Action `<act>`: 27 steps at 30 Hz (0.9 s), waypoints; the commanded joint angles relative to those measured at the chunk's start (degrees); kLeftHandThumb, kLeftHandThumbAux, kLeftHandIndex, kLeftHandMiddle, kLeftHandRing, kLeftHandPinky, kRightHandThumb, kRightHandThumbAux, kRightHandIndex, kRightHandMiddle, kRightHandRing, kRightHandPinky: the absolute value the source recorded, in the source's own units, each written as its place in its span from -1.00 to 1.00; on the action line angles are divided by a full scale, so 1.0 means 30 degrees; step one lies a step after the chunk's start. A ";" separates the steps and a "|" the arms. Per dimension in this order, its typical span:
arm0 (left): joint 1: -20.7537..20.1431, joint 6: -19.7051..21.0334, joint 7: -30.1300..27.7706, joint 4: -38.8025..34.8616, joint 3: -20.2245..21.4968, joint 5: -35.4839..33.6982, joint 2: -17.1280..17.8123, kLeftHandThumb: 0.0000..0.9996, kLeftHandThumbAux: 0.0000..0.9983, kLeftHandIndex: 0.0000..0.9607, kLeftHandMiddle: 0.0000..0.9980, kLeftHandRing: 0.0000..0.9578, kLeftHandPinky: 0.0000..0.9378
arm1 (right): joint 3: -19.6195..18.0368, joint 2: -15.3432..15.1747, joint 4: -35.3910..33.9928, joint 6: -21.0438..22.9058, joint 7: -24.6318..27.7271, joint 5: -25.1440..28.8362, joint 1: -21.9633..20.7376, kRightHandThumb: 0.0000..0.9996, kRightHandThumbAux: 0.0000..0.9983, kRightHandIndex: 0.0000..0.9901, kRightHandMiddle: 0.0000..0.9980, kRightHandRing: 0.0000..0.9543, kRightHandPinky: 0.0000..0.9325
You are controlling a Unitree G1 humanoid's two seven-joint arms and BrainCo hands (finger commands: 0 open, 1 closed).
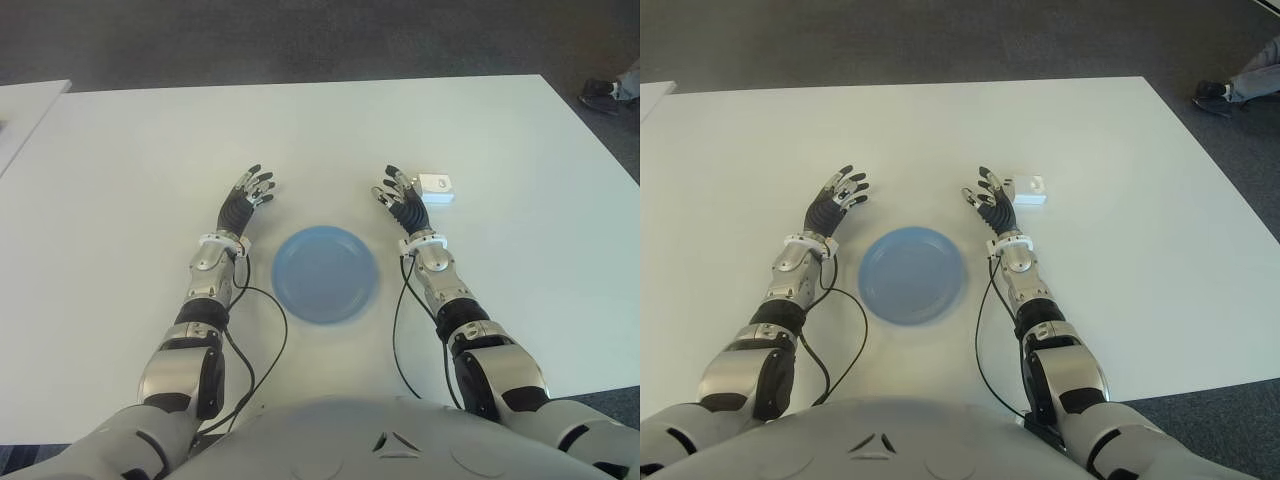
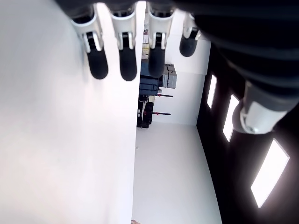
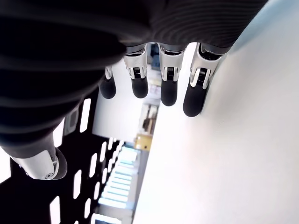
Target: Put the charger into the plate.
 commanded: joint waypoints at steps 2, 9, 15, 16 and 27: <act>0.0473 0.0587 -0.0057 0.0266 -0.0141 0.0153 -0.0058 -1.00 -0.03 -0.91 -0.66 -0.62 -0.57 | 0.0677 -0.0039 -0.4755 0.5904 0.0171 -0.0924 0.2634 -0.32 0.04 -0.93 -0.83 -0.76 -0.58; 0.0528 0.0635 -0.0038 0.0148 -0.0150 0.0144 -0.0067 -1.00 -0.01 -0.91 -0.65 -0.61 -0.57 | 0.0597 -0.0348 -0.9538 0.7704 0.1445 -0.0210 0.4029 -0.16 0.08 -0.85 -0.72 -0.65 -0.52; 0.0543 0.0654 -0.0136 0.0106 -0.0129 0.0106 -0.0053 -1.00 -0.01 -0.91 -0.66 -0.62 -0.58 | 0.0241 -0.0400 -1.2436 0.6614 0.2386 0.0762 0.5418 0.05 0.12 -0.77 -0.60 -0.55 -0.54; 0.0541 0.0658 -0.0153 0.0104 -0.0125 0.0099 -0.0046 -1.00 -0.01 -0.91 -0.66 -0.62 -0.58 | 0.0200 -0.0380 -1.2783 0.6363 0.2409 0.0812 0.5604 0.09 0.13 -0.76 -0.59 -0.54 -0.54; 0.0456 0.0721 -0.0245 0.0188 -0.0096 0.0061 0.0013 -1.00 -0.02 -0.91 -0.67 -0.63 -0.57 | -0.0534 -0.0106 -1.3155 0.2834 0.1086 0.0572 0.6076 0.18 0.15 -0.75 -0.56 -0.50 -0.45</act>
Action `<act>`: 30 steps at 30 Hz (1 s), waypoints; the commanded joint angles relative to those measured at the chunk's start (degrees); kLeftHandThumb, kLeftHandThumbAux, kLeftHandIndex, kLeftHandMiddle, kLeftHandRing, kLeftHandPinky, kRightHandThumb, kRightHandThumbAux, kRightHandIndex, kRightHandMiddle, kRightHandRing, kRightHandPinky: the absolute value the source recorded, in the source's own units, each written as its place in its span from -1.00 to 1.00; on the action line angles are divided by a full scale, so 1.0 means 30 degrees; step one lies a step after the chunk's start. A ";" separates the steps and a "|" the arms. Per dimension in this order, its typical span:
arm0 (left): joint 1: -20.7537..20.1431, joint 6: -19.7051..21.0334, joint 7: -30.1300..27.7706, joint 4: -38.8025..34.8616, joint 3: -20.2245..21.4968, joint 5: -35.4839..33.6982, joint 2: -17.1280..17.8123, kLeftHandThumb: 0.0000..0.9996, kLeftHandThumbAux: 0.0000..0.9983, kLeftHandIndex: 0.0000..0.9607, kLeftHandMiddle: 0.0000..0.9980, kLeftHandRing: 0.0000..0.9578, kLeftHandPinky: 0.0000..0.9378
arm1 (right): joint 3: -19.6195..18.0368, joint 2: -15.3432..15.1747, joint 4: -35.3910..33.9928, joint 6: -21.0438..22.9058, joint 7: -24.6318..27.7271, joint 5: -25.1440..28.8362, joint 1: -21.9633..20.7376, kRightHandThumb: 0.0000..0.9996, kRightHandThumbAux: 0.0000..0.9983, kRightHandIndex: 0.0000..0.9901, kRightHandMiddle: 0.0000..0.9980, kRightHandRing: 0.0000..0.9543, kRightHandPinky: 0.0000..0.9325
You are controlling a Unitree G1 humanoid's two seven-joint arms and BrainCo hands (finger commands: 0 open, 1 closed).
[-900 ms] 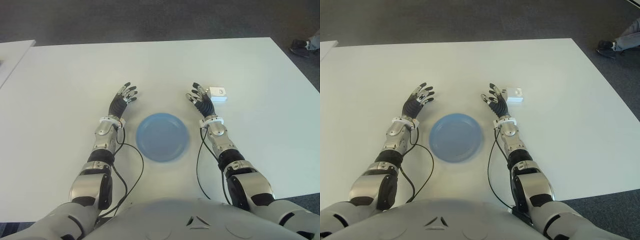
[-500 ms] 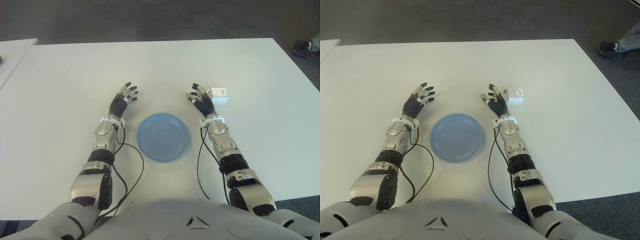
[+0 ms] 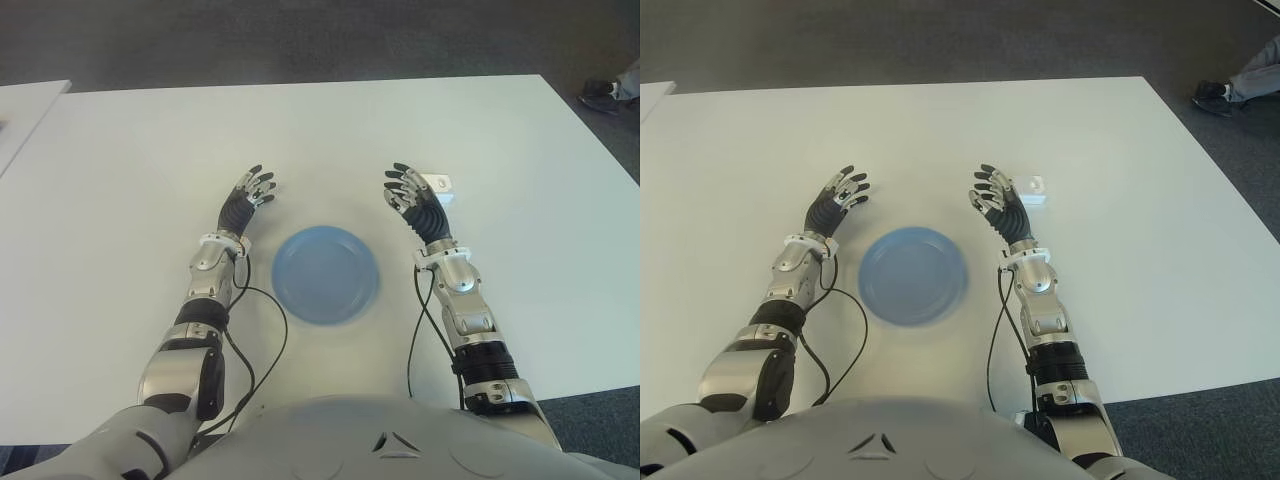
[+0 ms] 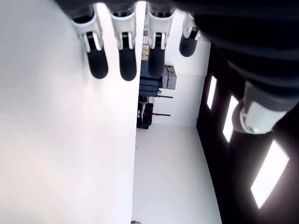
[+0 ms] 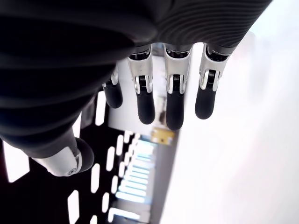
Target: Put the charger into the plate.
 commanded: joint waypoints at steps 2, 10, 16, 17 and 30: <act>0.0379 0.0523 -0.0239 0.0390 -0.0079 0.0069 0.0032 -1.00 -0.02 -0.91 -0.67 -0.63 -0.57 | -0.0502 0.0305 0.0439 -0.1459 -0.0790 0.0017 -0.0015 0.17 0.16 -0.77 -0.57 -0.51 -0.42; 0.0281 0.0460 -0.0253 0.0625 -0.0097 0.0130 0.0036 -1.00 -0.02 -0.92 -0.68 -0.64 -0.59 | -0.1182 0.0249 0.2457 -0.3450 -0.3180 -0.1278 -0.0650 0.08 0.19 -0.83 -0.65 -0.56 -0.45; 0.0140 0.0184 -0.0187 0.1072 -0.0162 0.0230 -0.0110 -1.00 -0.01 -0.91 -0.67 -0.63 -0.57 | -0.1619 -0.0379 0.5552 -0.4533 -0.5641 -0.2794 -0.1846 0.07 0.19 -0.87 -0.70 -0.61 -0.45; 0.0086 0.0152 -0.0186 0.1163 -0.0167 0.0234 -0.0120 -1.00 -0.01 -0.90 -0.67 -0.63 -0.57 | -0.1624 -0.0481 0.5860 -0.4594 -0.5938 -0.2998 -0.2026 0.08 0.19 -0.87 -0.71 -0.61 -0.45; -0.0411 -0.0061 -0.0316 0.2063 -0.0114 0.0172 -0.0143 -1.00 -0.02 -0.88 -0.68 -0.64 -0.58 | -0.1229 -0.2008 0.8817 -0.5072 -0.8321 -0.4900 -0.3866 -0.04 0.04 -0.92 -0.76 -0.66 -0.54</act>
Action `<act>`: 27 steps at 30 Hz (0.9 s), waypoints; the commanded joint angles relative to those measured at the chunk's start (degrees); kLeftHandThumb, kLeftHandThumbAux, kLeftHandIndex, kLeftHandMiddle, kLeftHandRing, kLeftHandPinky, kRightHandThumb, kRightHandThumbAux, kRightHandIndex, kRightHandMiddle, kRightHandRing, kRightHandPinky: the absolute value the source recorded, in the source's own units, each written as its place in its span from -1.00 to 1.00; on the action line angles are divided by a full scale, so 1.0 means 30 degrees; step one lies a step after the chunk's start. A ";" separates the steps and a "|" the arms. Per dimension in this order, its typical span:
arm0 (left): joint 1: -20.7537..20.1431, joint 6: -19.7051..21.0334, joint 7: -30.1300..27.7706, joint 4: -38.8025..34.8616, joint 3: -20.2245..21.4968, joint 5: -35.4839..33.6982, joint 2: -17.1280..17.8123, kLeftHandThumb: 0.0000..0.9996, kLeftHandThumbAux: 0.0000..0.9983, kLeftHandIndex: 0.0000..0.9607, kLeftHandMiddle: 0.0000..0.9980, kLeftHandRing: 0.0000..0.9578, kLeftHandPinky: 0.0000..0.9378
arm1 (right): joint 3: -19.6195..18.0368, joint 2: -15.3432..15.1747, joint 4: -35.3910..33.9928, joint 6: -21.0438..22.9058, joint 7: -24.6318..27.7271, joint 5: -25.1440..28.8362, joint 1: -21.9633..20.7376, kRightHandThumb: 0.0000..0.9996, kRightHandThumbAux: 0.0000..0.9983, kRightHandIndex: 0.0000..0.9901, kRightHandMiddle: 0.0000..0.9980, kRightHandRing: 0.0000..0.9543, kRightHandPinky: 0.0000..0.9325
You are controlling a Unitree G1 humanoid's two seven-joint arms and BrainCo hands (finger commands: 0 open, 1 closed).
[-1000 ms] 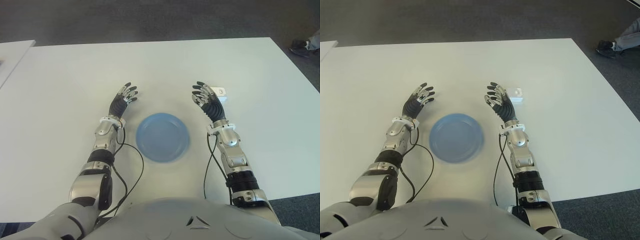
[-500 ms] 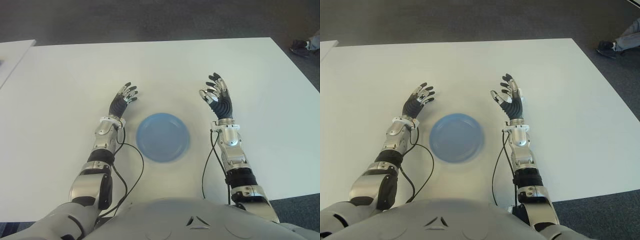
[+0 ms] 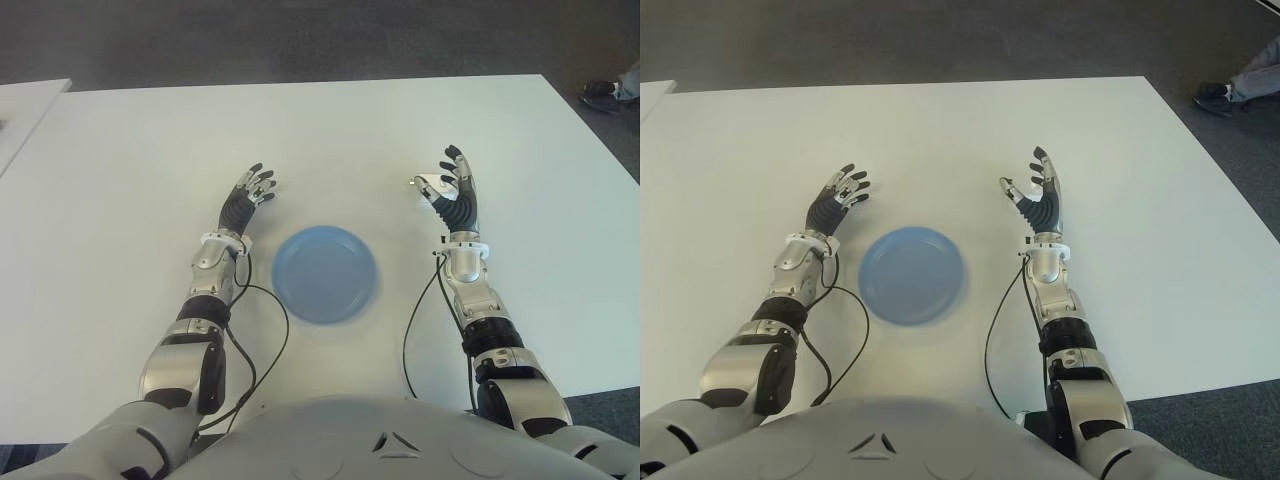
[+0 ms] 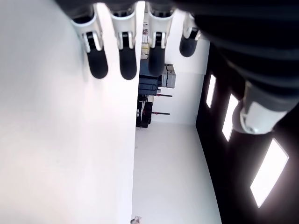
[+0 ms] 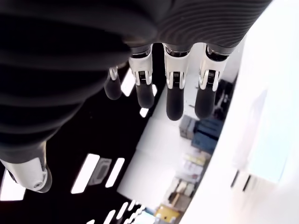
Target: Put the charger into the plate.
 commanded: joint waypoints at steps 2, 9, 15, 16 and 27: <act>0.0161 0.0450 -0.0300 0.0924 -0.0127 0.0160 -0.0137 -1.00 -0.02 -0.88 -0.68 -0.64 -0.58 | 0.0302 -0.0673 0.1546 0.0002 -0.0884 -0.0892 -0.0897 -0.09 -0.02 -0.96 -0.81 -0.73 -0.61; 0.0047 0.0253 -0.0445 0.1284 -0.0113 0.0167 -0.0168 -1.00 -0.03 -0.87 -0.68 -0.64 -0.58 | 0.1828 -0.2019 0.5165 0.1286 -0.2418 -0.3389 -0.3944 -0.23 -0.18 -1.00 -0.94 -0.89 -0.80; 0.0036 0.0030 -0.0616 0.1480 -0.0115 0.0167 -0.0193 -1.00 -0.03 -0.86 -0.68 -0.64 -0.58 | 0.3750 -0.2760 0.6912 0.3163 -0.2766 -0.5352 -0.5322 -0.27 -0.39 -1.00 -0.99 -0.99 -0.97; 0.0033 0.0008 -0.0624 0.1495 -0.0115 0.0170 -0.0200 -1.00 -0.03 -0.86 -0.68 -0.64 -0.58 | 0.3908 -0.2797 0.7116 0.3356 -0.2728 -0.5413 -0.5477 -0.27 -0.41 -1.00 -1.00 -0.99 -0.97; 0.0003 -0.0076 -0.0717 0.1547 -0.0119 0.0161 -0.0276 -1.00 -0.03 -0.85 -0.69 -0.65 -0.58 | 0.5944 -0.2515 0.9690 0.6986 -0.2132 -0.6306 -0.7951 -0.31 -0.71 -1.00 -1.00 -1.00 -1.00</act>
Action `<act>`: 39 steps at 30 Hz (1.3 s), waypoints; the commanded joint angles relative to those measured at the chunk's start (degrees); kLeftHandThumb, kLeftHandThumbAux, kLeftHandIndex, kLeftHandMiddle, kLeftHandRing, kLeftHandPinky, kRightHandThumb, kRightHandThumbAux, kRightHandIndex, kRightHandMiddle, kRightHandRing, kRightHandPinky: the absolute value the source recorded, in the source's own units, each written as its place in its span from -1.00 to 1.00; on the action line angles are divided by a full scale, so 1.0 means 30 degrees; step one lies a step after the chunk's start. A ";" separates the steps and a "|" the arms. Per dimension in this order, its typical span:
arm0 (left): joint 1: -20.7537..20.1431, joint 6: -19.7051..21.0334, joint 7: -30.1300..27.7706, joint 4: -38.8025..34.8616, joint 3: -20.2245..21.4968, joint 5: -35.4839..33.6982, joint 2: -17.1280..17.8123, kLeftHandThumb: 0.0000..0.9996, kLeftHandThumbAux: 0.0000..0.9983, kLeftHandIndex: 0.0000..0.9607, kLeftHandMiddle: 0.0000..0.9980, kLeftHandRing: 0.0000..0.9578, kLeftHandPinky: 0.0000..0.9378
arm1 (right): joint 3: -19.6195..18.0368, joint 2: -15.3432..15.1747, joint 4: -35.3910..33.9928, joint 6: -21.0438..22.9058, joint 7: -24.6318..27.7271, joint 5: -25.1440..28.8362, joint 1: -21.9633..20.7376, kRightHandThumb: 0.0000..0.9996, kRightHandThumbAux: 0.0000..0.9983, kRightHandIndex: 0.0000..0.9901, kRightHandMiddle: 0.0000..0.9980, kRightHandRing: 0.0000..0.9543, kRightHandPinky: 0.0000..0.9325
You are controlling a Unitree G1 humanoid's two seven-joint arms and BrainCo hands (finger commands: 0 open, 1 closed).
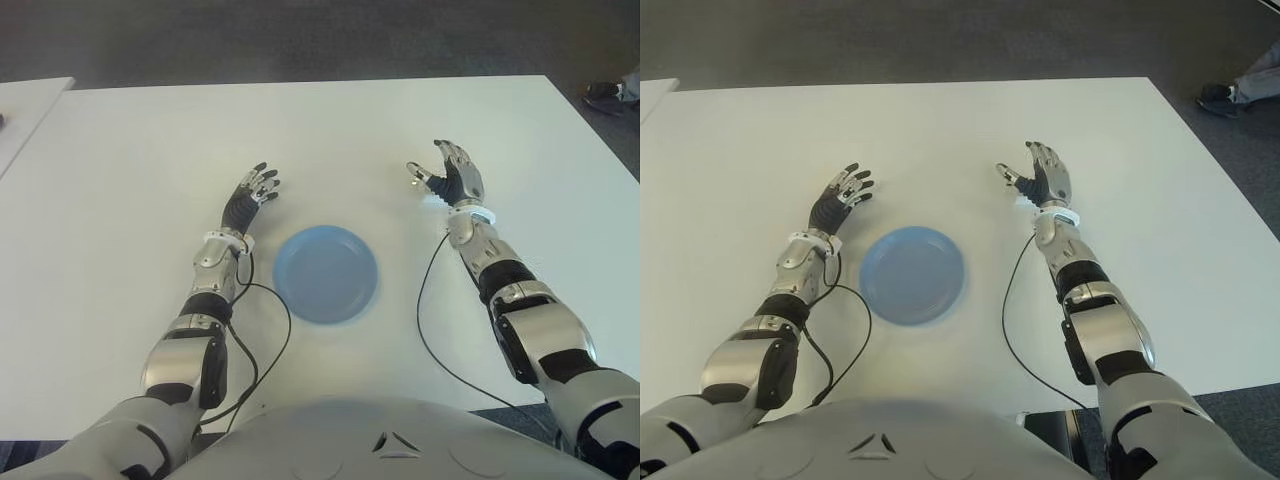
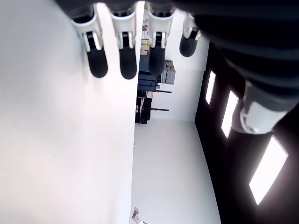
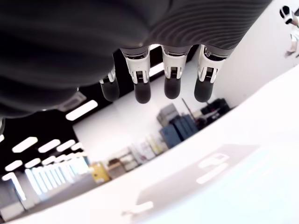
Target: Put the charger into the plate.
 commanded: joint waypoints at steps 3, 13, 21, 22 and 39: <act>0.0467 0.0510 -0.0226 0.0602 -0.0149 0.0177 -0.0202 -1.00 -0.03 -0.86 -0.69 -0.65 -0.58 | 0.1139 0.0430 0.1344 0.1791 0.0261 -0.0534 -0.1458 -0.32 -0.72 -1.00 -1.00 -1.00 -1.00; 0.0542 0.0345 -0.0309 0.0504 -0.0252 0.0245 -0.0313 -1.00 -0.04 -0.83 -0.66 -0.62 -0.55 | 0.2962 0.1050 0.3059 0.4265 0.1185 -0.1271 -0.3156 -0.31 -0.75 -1.00 -1.00 -1.00 -1.00; 0.0672 0.0152 -0.0474 0.0328 -0.0347 0.0283 -0.0390 -1.00 -0.03 -0.85 -0.65 -0.61 -0.55 | 0.4307 0.1399 0.3978 0.5336 0.2479 -0.1795 -0.3888 -0.34 -0.78 -1.00 -1.00 -1.00 -1.00; 0.0690 0.0135 -0.0477 0.0307 -0.0358 0.0288 -0.0408 -1.00 -0.03 -0.86 -0.65 -0.61 -0.55 | 0.4401 0.1397 0.4024 0.5357 0.2545 -0.1802 -0.3910 -0.33 -0.78 -1.00 -1.00 -1.00 -1.00; 0.0777 -0.0079 -0.0823 0.0223 -0.0291 0.0186 -0.0480 -1.00 -0.03 -0.86 -0.60 -0.57 -0.54 | 0.6090 0.1250 0.5283 0.4071 0.4059 -0.2281 -0.3586 -0.30 -0.78 -1.00 -1.00 -1.00 -1.00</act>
